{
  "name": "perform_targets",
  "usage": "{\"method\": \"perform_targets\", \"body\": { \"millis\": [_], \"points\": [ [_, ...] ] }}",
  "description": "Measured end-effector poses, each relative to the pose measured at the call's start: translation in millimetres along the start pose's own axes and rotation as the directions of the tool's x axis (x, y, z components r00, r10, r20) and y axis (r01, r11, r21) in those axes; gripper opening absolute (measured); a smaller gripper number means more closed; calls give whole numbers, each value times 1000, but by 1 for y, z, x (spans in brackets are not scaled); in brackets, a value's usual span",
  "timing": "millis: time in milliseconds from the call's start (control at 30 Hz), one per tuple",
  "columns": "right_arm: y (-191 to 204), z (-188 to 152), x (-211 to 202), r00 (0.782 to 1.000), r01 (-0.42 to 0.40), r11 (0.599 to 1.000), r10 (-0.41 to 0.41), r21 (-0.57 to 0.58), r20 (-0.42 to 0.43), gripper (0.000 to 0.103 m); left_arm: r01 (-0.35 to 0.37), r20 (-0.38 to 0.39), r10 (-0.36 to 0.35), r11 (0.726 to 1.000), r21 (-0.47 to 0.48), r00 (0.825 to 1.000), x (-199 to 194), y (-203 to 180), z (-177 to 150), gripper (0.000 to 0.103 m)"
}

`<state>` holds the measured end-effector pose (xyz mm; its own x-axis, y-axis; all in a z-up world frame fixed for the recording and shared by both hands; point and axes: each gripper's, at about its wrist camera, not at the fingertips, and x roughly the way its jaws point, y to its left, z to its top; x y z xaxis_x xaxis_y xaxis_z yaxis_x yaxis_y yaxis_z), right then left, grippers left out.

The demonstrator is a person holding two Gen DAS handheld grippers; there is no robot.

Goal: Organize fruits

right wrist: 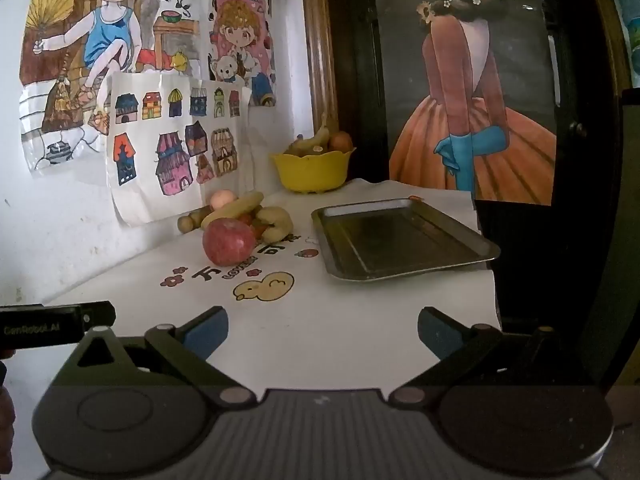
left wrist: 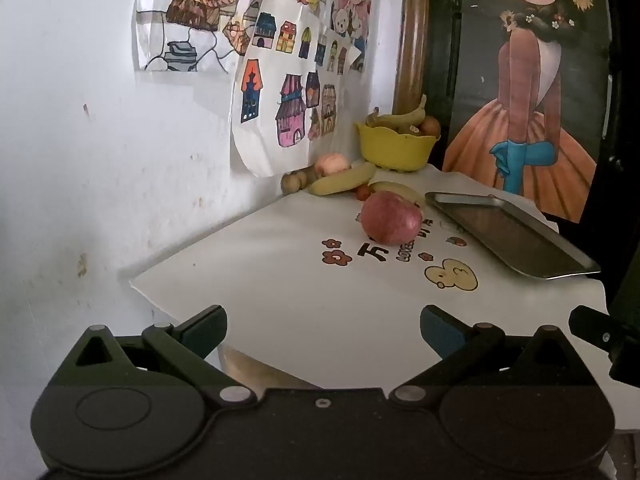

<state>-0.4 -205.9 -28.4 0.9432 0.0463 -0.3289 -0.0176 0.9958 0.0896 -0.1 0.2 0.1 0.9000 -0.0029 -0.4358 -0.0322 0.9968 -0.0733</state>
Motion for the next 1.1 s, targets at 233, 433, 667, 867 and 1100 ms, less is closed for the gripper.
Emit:
{"method": "perform_targets", "body": {
  "millis": [233, 433, 667, 867, 1100],
  "points": [
    [0, 1, 1, 1000, 2, 1000, -2, -4, -2, 103, 0, -3, 0, 1000, 0, 1000, 0, 0, 0, 102],
    [0, 2, 2, 1000, 1, 1000, -1, -3, -4, 103, -1, -6, 1, 1000, -1, 1000, 0, 0, -1, 102],
    [0, 3, 3, 1000, 0, 1000, -1, -2, -6, 103, -1, -10, 1, 1000, -1, 1000, 0, 0, 0, 102],
    [-1, 2, 5, 1000, -1, 1000, 1, 2, -8, 103, 0, -11, 0, 1000, -1, 1000, 0, 0, 0, 102],
    [-1, 3, 5, 1000, -2, 1000, 2, 4, -10, 103, -1, -12, 1, 1000, 0, 1000, 0, 0, 0, 102]
  ]
}}
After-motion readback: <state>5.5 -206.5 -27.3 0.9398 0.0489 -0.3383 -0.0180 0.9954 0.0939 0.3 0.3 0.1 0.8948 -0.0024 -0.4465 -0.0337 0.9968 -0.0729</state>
